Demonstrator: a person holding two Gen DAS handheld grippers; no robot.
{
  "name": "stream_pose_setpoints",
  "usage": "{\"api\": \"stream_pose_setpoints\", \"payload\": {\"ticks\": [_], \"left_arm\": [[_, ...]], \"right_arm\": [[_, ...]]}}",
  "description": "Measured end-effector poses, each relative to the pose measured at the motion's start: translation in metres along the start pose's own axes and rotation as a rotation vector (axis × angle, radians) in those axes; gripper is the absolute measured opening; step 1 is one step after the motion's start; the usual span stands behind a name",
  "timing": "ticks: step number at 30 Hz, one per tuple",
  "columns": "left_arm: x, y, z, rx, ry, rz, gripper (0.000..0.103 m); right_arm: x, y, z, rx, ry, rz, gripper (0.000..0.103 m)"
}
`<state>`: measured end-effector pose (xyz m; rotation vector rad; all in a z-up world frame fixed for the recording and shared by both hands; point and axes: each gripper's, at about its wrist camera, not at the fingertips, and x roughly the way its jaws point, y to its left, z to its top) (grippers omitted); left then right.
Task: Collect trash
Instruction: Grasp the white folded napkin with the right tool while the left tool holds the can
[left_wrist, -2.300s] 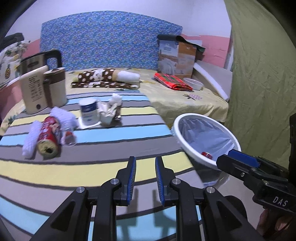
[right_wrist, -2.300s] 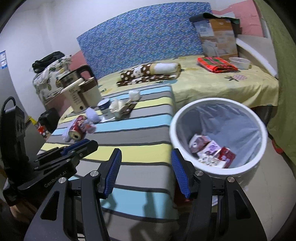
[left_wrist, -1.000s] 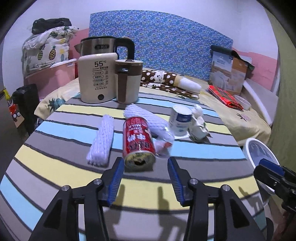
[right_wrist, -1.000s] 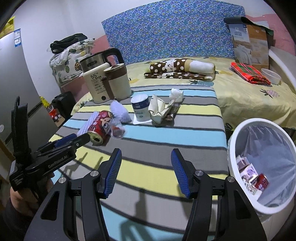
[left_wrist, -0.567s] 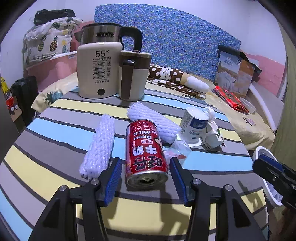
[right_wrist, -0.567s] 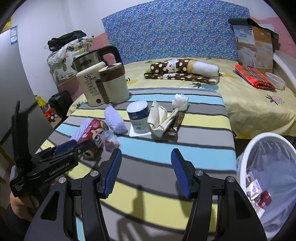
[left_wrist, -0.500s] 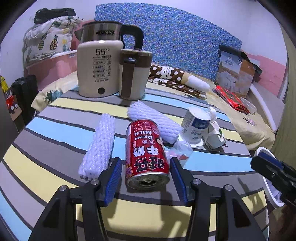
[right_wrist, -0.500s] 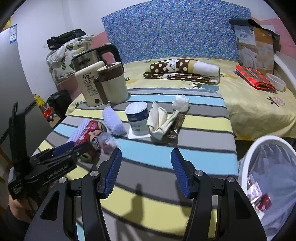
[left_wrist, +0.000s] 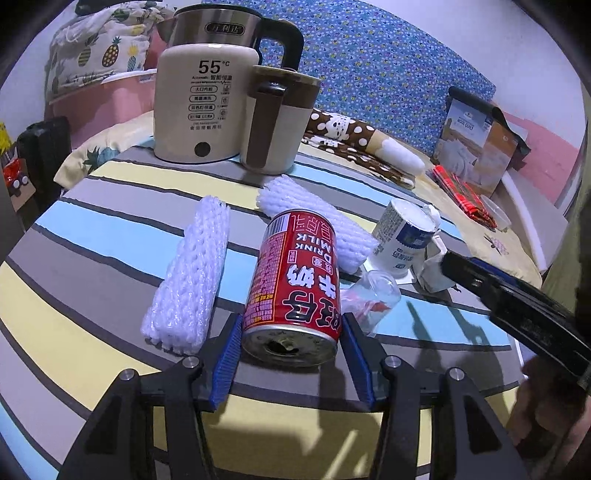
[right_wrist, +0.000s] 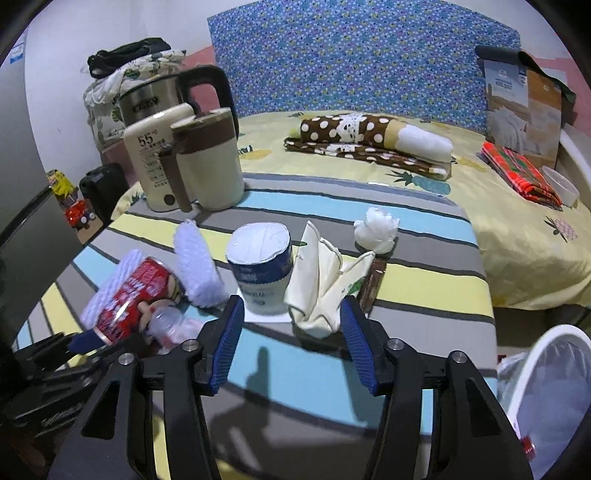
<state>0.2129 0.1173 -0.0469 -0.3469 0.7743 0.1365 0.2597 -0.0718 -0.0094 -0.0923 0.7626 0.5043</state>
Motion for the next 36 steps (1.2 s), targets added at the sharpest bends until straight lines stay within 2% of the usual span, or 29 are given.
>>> {"api": "stream_pose_setpoints", "payload": {"ticks": [2, 4, 5, 12, 25, 36], "left_arm": [[0.000, 0.001, 0.000, -0.003, -0.001, -0.003, 0.053], [0.000, 0.002, 0.000, -0.008, -0.001, -0.008, 0.053], [0.000, 0.004, 0.000, -0.010, -0.002, -0.010, 0.053], [-0.006, 0.002, -0.001, 0.001, -0.032, -0.001, 0.053], [-0.045, -0.005, -0.022, 0.047, -0.093, 0.008, 0.052], [-0.082, -0.010, -0.042, 0.078, -0.117, -0.009, 0.052]], "right_arm": [[0.007, -0.002, 0.001, 0.001, 0.022, -0.006, 0.045], [0.008, -0.002, 0.000, -0.011, 0.029, -0.019, 0.032], [0.007, -0.002, 0.000, -0.011, 0.033, -0.017, 0.028], [-0.007, -0.006, -0.006, 0.038, 0.033, 0.013, 0.021], [-0.054, -0.004, -0.039, 0.100, 0.005, 0.125, 0.020], [-0.081, -0.002, -0.059, 0.122, 0.003, 0.150, 0.020]]}}
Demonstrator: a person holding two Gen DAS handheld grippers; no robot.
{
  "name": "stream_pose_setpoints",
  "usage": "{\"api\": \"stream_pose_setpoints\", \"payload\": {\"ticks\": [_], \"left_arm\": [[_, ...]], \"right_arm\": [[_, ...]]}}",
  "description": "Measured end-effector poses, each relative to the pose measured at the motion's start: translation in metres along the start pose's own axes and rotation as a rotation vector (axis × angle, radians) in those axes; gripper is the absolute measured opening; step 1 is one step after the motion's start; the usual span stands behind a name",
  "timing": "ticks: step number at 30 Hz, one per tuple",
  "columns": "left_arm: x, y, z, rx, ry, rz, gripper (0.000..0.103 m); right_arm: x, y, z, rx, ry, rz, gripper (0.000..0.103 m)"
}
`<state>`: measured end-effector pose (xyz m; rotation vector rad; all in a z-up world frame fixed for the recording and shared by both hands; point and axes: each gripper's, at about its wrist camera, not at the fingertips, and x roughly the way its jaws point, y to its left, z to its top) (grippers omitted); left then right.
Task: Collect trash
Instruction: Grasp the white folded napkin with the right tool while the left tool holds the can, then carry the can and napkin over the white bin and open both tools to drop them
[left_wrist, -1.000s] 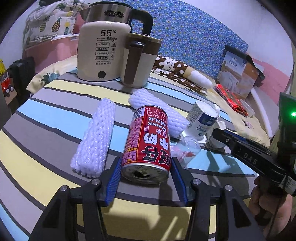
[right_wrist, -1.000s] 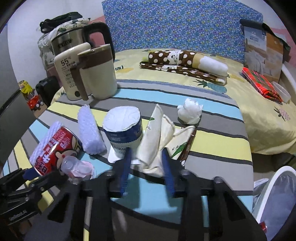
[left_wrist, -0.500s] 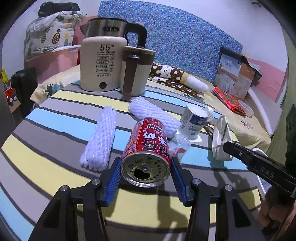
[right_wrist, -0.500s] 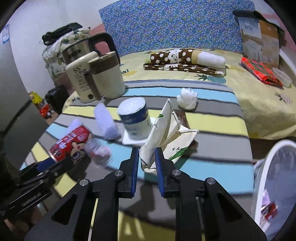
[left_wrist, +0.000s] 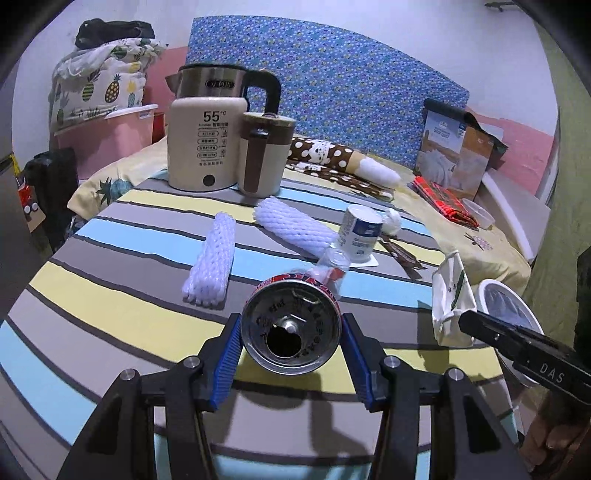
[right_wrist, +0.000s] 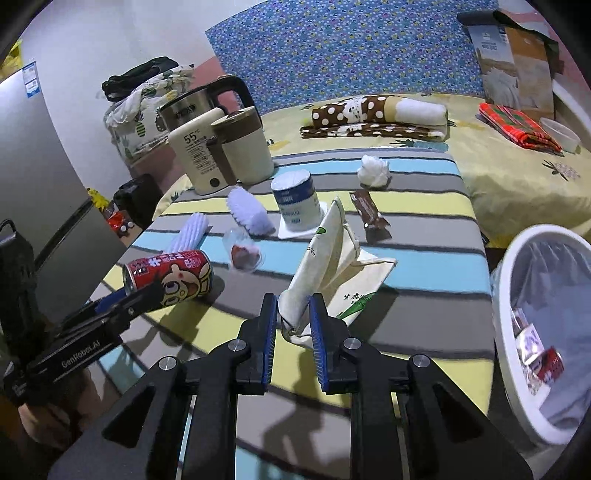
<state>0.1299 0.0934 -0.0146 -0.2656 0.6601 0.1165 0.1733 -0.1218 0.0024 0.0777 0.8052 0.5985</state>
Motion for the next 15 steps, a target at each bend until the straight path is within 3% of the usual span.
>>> {"api": "stream_pose_setpoints", "payload": {"ticks": [15], "left_arm": [[-0.034, -0.029, -0.010, 0.052, -0.016, -0.074, 0.052]], "right_arm": [[-0.030, -0.010, -0.016, 0.034, -0.033, -0.033, 0.020]]}}
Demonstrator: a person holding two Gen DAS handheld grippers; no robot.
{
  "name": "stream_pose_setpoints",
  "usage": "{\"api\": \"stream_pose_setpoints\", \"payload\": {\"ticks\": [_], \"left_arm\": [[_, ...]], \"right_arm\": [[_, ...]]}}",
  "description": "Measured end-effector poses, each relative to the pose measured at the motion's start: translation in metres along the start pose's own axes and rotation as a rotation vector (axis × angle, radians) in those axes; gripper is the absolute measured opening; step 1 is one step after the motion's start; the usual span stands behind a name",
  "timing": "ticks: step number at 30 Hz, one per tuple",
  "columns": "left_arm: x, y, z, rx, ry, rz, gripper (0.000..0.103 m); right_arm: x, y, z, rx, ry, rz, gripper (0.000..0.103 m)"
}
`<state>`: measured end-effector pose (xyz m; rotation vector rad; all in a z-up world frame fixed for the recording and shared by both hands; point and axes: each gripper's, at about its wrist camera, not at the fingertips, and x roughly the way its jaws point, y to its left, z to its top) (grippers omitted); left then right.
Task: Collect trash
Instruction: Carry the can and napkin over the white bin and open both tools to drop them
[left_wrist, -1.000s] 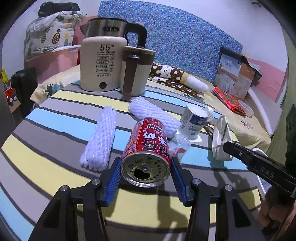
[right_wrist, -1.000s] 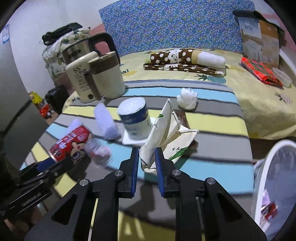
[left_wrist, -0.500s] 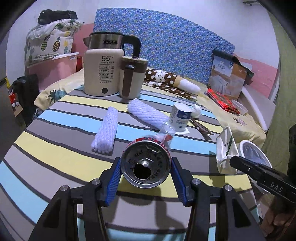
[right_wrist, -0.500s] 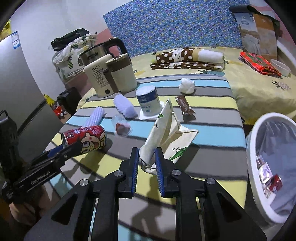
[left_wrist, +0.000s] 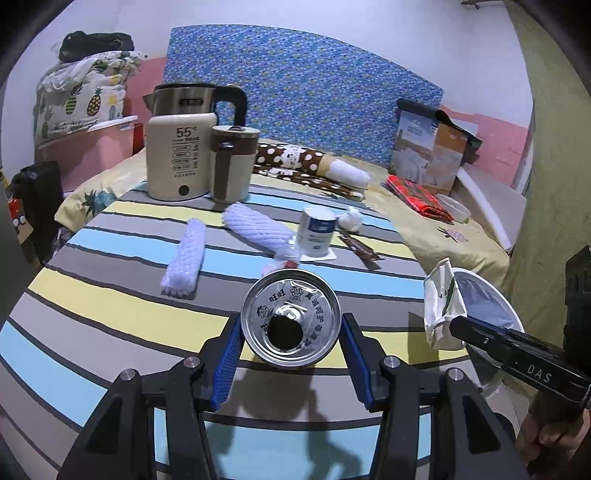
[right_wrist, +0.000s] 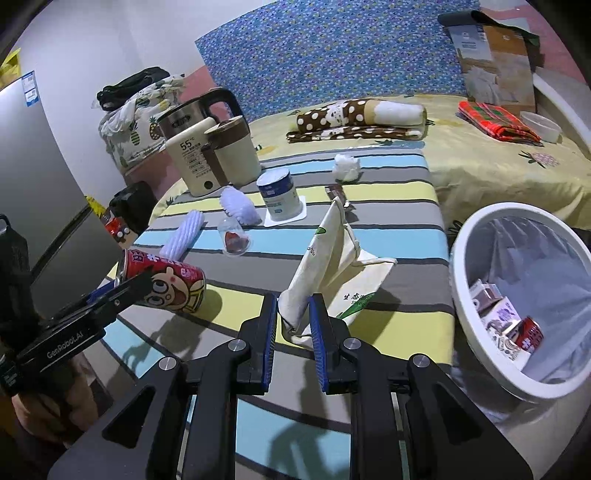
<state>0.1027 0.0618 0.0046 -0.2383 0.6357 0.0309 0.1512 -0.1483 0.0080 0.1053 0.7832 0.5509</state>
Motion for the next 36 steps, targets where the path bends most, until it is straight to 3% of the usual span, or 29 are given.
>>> {"api": "stream_pose_setpoints", "payload": {"ticks": [16, 36], "left_arm": [[0.007, -0.056, 0.007, 0.092, 0.006, -0.105, 0.052], [0.042, -0.171, 0.016, 0.244, 0.045, -0.291, 0.052]], "right_arm": [[-0.022, -0.027, -0.006, 0.054, -0.052, -0.048, 0.020], [-0.064, -0.112, -0.022, 0.206, -0.112, -0.191, 0.020]]}}
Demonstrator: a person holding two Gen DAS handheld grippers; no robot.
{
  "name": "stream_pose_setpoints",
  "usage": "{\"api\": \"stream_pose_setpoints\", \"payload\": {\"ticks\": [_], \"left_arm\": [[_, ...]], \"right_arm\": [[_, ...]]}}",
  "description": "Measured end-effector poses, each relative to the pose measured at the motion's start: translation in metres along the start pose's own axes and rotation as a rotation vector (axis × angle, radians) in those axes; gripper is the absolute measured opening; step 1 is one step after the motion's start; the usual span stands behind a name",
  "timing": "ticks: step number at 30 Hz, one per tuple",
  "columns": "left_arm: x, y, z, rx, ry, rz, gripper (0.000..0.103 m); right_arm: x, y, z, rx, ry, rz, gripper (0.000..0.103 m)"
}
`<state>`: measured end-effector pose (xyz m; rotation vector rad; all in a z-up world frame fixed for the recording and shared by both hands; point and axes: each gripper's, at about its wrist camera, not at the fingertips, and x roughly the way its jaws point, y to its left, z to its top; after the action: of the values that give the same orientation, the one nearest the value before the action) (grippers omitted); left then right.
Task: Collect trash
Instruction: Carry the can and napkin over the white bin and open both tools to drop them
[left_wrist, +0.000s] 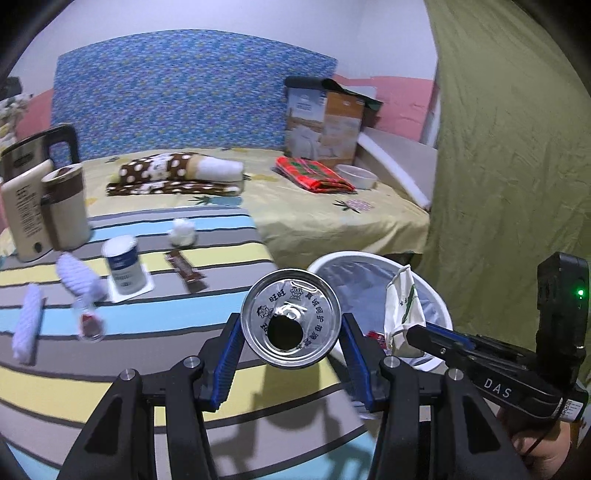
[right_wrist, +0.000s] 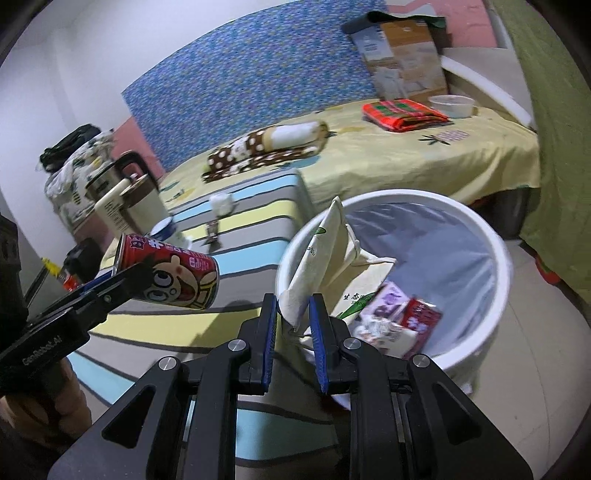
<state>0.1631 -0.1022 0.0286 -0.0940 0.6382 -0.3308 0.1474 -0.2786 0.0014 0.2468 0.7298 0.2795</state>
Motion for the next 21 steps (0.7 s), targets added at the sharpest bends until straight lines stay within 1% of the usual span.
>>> {"api": "stream_pose_setpoints", "payload": {"ticks": [5, 12, 21], "left_arm": [[0.018, -0.018, 0.006, 0.027, 0.016, -0.036, 0.052], [0.042, -0.038, 0.009, 0.056, 0.039, -0.079, 0.052], [0.072, -0.052, 0.006, 0.084, 0.081, -0.123, 0.052]], "right_arm": [[-0.003, -0.018, -0.001, 0.032, -0.002, -0.024, 0.020], [-0.001, -0.030, -0.002, 0.060, 0.006, -0.041, 0.020], [0.005, -0.042, -0.003, 0.081, 0.031, -0.055, 0.020]]}}
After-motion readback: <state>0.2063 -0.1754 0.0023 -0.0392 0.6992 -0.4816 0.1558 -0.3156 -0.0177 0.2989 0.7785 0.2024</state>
